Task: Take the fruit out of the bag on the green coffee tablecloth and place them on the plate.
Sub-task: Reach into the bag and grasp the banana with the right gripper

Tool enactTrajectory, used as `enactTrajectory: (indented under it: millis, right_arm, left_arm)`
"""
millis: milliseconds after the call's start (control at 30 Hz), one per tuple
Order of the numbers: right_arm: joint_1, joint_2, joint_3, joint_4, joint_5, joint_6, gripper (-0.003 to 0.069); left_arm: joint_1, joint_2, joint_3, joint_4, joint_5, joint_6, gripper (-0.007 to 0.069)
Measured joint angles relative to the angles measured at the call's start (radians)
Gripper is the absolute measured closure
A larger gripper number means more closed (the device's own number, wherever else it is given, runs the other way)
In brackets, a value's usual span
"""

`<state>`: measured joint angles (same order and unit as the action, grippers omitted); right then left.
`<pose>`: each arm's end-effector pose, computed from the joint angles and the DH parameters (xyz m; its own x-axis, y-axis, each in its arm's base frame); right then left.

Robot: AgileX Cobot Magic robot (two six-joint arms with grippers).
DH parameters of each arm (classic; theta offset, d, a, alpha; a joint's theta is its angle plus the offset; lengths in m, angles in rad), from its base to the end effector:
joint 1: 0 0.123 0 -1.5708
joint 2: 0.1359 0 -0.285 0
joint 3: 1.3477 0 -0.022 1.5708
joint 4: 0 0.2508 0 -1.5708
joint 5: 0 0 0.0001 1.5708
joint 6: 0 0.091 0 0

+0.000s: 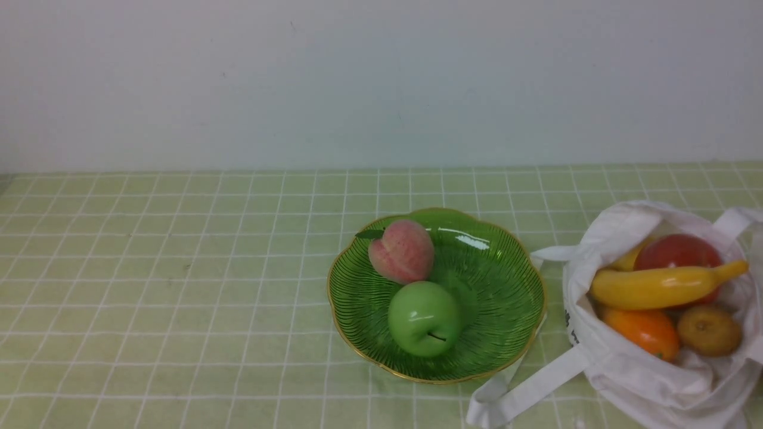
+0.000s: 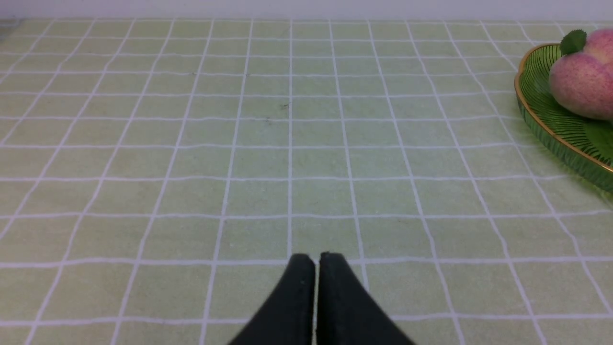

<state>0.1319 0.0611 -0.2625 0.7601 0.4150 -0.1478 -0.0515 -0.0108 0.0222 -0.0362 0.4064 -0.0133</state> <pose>0.0384 0.0307 0.2694 -0.2332 0.4905 -0.8397 -0.3276 0.7733 0.5428 0.0515 -0.0040 0.1699 -0.3266 -0.0298 -0.9447 0.0498 0.9976 -0.0487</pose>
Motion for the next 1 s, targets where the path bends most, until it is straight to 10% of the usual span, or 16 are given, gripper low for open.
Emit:
enactTrajectory:
  millis: [300, 633, 1000]
  right_arm:
    - [0.001, 0.655, -0.419, -0.444, 0.627, 0.047, 0.067]
    - [0.003, 1.064, -0.649, -0.522, 0.563, 0.16, 0.0638]
    - [0.003, 1.253, -0.668, -0.539, 0.475, 0.42, 0.016]
  left_arm:
    - [0.0, 0.0, 0.0, 0.0, 0.0, 0.0, 0.0632]
    - [0.0, 0.0, 0.0, 0.0, 0.0, 0.0, 0.0632]
    - [0.0, 0.0, 0.0, 0.0, 0.0, 0.0, 0.0632]
